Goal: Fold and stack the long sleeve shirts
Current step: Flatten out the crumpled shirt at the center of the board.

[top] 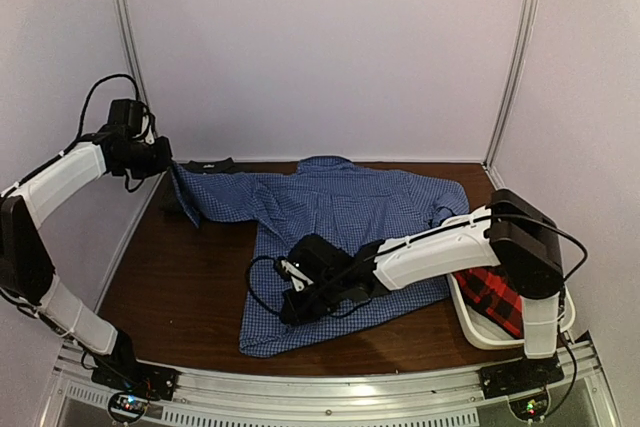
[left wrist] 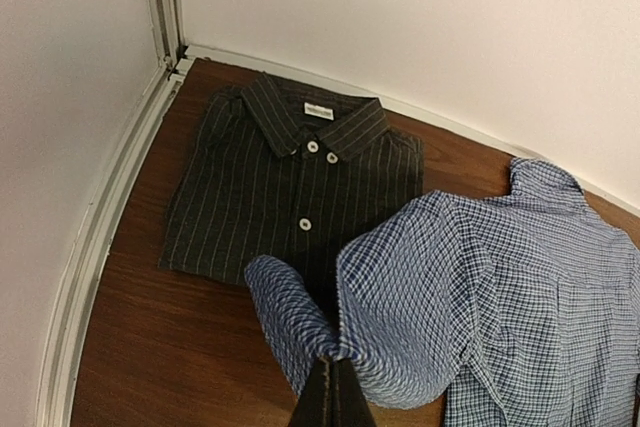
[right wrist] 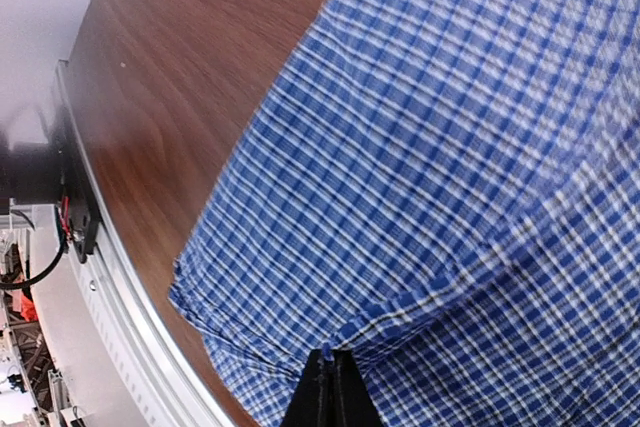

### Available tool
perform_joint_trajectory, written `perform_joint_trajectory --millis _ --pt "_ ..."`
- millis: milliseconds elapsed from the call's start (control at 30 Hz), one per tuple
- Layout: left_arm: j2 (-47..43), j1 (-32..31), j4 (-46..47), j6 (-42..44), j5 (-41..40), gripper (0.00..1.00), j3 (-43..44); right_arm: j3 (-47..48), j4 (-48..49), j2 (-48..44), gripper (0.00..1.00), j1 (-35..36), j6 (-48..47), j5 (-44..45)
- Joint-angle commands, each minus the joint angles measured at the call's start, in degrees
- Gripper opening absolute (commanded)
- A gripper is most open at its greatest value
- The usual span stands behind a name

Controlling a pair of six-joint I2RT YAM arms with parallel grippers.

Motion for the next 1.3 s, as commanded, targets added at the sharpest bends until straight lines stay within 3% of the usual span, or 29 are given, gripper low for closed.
perform_joint_trajectory --millis 0,467,500,567,767,900,1267 --pt "1.6 0.6 1.5 1.4 0.9 0.00 2.9 7.2 0.0 0.8 0.00 1.2 -1.5 -0.8" --pt "7.2 6.7 -0.7 1.7 -1.3 0.00 9.7 43.6 -7.1 20.9 0.00 3.9 -11.0 -9.0" --pt "7.6 7.3 -0.9 1.7 -1.7 0.00 10.1 44.5 -7.5 21.6 0.01 3.9 -11.2 -9.6" --pt "8.7 8.5 -1.4 1.8 -1.7 0.00 10.8 44.8 -8.1 21.6 0.16 3.9 -12.0 -9.7" --pt "10.7 9.7 -1.8 1.7 -2.6 0.00 10.7 39.5 -11.6 14.3 0.48 3.2 -16.2 -2.0" --pt "11.4 10.0 -1.8 1.6 -3.3 0.00 11.0 28.5 -10.9 6.1 0.63 0.6 -15.8 3.6" --pt "14.6 11.0 -2.3 1.5 -1.9 0.00 17.3 -3.5 -9.8 -19.7 0.74 -8.0 -11.0 18.9"
